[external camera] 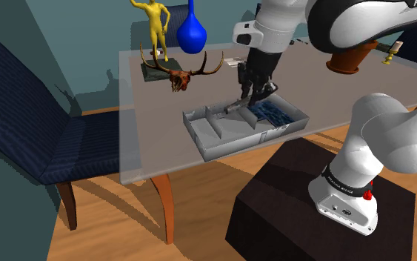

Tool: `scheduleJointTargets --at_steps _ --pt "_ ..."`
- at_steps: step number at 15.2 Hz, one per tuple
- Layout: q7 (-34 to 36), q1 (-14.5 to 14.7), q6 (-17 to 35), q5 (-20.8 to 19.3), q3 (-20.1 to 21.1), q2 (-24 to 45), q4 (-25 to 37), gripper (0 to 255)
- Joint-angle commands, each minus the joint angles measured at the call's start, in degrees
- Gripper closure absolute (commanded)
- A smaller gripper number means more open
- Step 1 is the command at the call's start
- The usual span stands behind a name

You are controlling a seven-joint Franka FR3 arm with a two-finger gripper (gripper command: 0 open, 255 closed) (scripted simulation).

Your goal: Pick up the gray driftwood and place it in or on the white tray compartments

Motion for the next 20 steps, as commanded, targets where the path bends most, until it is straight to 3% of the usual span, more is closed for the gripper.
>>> scheduleJointTargets --at_steps 1,6,14,15,20 --pt "0.3 0.0 1.6 -0.1 0.0 0.2 -1.3 255" --pt "1.0 -0.2 6.2 -0.6 -0.1 1.2 -5.0 255" --pt "1.0 -0.2 6.2 -0.6 -0.1 1.2 -5.0 255" --pt "1.0 -0.2 6.2 -0.6 -0.1 1.2 -5.0 0" --pt "1.0 -0.2 6.2 -0.6 -0.1 1.2 -5.0 0"
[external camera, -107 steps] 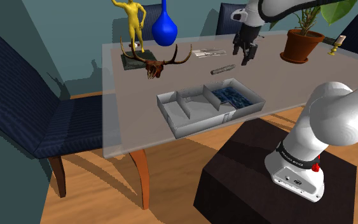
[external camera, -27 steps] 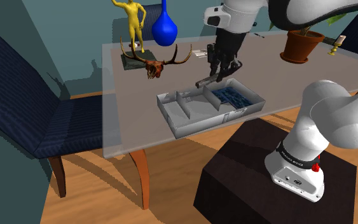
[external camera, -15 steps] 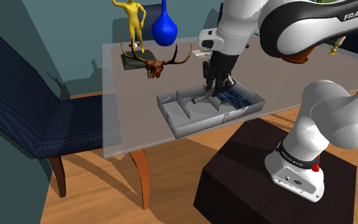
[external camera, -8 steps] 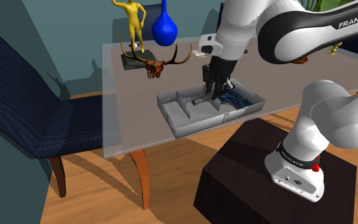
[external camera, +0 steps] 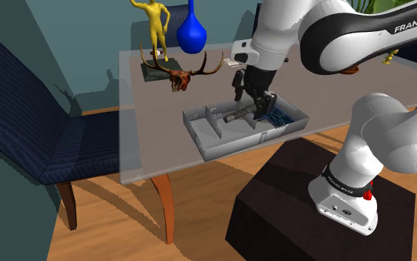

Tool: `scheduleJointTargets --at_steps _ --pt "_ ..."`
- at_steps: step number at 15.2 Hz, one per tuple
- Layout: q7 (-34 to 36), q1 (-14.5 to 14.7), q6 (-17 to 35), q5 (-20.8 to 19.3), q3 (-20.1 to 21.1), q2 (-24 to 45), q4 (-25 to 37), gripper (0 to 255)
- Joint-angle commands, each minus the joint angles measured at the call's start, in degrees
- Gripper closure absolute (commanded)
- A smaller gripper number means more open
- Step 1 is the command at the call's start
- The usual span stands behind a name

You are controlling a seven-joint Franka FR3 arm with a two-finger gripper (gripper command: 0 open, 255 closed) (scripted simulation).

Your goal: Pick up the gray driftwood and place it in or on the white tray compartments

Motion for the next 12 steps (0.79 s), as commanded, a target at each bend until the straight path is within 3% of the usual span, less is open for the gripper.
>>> scheduleJointTargets --at_steps 1,4,12 --pt "-0.1 0.2 -2.2 0.3 0.2 -0.8 1.4 0" --pt "-0.4 0.7 -8.2 1.1 0.9 -2.4 5.7 0" --pt "-0.4 0.7 -8.2 1.1 0.9 -2.4 5.7 0"
